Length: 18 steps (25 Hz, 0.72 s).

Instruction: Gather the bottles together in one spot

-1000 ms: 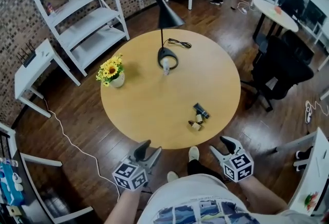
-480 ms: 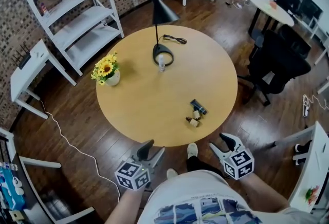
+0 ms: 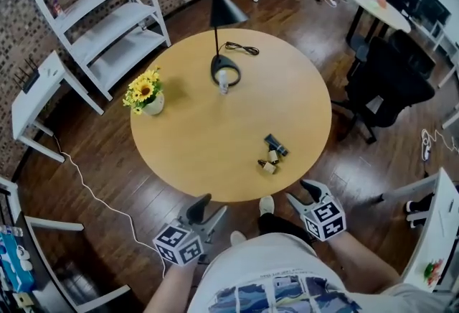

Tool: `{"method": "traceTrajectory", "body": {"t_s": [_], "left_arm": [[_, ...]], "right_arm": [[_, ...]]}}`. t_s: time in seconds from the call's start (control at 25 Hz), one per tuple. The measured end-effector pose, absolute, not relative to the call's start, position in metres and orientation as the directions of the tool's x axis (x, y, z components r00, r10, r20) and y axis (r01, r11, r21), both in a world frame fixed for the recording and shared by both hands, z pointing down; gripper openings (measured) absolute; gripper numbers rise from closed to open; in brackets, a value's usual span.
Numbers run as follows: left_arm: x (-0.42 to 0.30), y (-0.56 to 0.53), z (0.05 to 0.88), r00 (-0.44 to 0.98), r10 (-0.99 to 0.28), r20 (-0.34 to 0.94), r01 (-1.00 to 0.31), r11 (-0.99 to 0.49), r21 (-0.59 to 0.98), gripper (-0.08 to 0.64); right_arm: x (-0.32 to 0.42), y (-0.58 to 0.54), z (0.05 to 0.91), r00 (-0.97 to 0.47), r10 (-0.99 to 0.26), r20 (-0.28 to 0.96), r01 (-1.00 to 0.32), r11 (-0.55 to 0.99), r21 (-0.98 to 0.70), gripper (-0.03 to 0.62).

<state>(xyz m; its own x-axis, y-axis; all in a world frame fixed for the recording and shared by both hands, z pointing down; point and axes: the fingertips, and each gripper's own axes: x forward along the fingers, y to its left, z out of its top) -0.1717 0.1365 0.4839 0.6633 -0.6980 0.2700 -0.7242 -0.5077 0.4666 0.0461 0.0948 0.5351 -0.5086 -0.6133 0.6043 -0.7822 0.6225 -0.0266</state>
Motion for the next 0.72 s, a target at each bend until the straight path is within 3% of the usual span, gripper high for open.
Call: {"method": "traceTrajectory", "body": {"t_s": [0.36, 0.72], "left_arm": [[-0.183, 0.105, 0.497, 0.609, -0.729, 0.312, -0.766, -0.440, 0.469, 0.218], [-0.156, 0.046, 0.499, 0.559, -0.737, 0.381, -0.807, -0.376, 0.456, 0.218]], "right_arm": [[0.073, 0.001, 0.604, -0.433, -0.581, 0.689, -0.747, 0.659, 0.086, 0.243], [0.064, -0.075, 0.683, -0.422, -0.400, 0.814, -0.604, 0.793, 0.077, 0.238]]}}
